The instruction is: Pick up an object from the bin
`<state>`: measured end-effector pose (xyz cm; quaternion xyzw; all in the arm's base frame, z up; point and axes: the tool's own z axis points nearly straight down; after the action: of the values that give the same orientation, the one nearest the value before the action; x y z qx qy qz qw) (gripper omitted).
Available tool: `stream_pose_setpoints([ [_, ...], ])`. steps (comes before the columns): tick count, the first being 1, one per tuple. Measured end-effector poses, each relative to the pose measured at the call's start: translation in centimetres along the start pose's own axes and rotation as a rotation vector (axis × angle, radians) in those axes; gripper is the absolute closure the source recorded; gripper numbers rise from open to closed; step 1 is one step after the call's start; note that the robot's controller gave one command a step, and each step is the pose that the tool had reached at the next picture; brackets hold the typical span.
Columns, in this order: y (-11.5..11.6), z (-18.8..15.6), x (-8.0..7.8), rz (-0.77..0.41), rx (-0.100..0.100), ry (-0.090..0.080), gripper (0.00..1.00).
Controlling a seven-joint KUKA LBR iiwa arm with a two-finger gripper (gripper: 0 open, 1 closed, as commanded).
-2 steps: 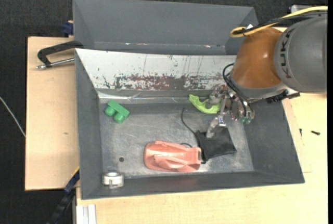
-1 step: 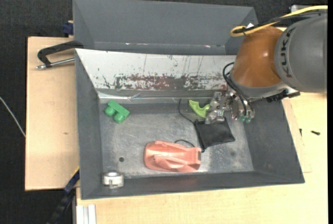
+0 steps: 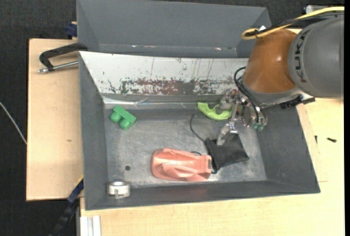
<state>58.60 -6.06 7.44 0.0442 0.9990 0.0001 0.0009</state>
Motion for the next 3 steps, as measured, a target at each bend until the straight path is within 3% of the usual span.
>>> stream_pose_setpoints([
  [1,0.02,-0.25,-0.12,-0.001,0.000,-0.001,1.00],
  [2,-0.02,0.01,0.03,0.000,0.000,0.001,0.00],
  [3,0.06,-0.23,-0.10,-0.001,-0.001,0.000,1.00],
])
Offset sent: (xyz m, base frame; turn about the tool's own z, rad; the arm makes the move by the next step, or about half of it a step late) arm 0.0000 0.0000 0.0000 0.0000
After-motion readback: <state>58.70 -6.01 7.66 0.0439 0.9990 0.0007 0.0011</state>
